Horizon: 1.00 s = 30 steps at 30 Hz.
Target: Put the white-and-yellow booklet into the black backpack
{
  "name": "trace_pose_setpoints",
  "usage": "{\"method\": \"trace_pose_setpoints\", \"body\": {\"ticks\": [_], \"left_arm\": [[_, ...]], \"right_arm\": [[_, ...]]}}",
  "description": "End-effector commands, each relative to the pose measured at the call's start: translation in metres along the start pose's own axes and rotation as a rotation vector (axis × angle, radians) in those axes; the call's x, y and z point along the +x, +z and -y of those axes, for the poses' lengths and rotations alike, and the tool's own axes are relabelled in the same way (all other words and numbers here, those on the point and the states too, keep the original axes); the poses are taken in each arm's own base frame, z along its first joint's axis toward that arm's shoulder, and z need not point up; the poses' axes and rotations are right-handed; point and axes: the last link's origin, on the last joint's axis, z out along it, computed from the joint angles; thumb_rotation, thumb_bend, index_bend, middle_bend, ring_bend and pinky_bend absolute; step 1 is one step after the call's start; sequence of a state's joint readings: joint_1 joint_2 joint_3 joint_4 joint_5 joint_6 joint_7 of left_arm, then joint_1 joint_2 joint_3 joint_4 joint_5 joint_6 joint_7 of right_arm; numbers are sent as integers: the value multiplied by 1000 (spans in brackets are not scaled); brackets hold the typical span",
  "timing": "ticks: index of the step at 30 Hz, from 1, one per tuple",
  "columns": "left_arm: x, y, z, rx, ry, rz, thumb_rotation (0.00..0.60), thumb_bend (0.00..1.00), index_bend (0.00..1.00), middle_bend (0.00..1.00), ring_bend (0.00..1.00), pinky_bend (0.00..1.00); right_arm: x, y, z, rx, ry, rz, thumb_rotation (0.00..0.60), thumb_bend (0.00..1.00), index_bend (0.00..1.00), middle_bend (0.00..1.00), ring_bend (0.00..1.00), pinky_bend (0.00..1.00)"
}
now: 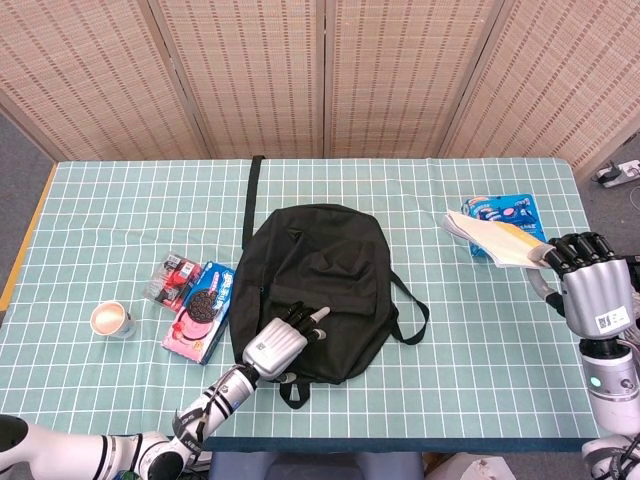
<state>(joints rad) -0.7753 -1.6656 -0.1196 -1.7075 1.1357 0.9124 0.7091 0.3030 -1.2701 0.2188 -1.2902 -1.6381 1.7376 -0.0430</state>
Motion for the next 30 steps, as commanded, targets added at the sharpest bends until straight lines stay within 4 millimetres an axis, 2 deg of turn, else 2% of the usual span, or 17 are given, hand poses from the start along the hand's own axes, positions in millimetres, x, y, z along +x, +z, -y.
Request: {"method": "trace_pose_setpoints", "body": {"ticks": [1, 4, 9, 13, 19, 26, 30], "left_arm": [[0, 2, 0, 2, 4, 3, 600, 152, 313, 43, 75, 35], [0, 4, 3, 11, 9, -7, 600, 198, 345, 53, 80, 35], [4, 5, 9, 21, -7, -56, 600, 535, 544, 126, 138, 57], [8, 6, 13, 25, -48, -98, 600, 693, 714, 185, 167, 75], [28, 13, 18, 38, -181, -177, 600, 716, 754, 234, 197, 98], [78, 29, 23, 58, -400, -275, 600, 716, 740, 250, 199, 111], [100, 38, 23, 77, -459, -309, 600, 716, 718, 250, 200, 112]], "right_arm": [[0, 0, 0, 0, 0, 0, 600, 384, 924, 592, 465, 440], [0, 1, 1, 3, 2, -2, 600, 383, 924, 592, 465, 440], [2, 3, 2, 9, 15, -13, 600, 381, 924, 592, 465, 444], [7, 3, 6, 32, 54, -15, 600, 381, 924, 592, 465, 445], [25, 2, 20, 123, 140, -35, 600, 380, 924, 588, 466, 465], [55, -4, 44, 253, 242, -76, 600, 373, 924, 587, 474, 483], [66, -8, 54, 301, 297, -88, 600, 369, 924, 587, 479, 492]]}}
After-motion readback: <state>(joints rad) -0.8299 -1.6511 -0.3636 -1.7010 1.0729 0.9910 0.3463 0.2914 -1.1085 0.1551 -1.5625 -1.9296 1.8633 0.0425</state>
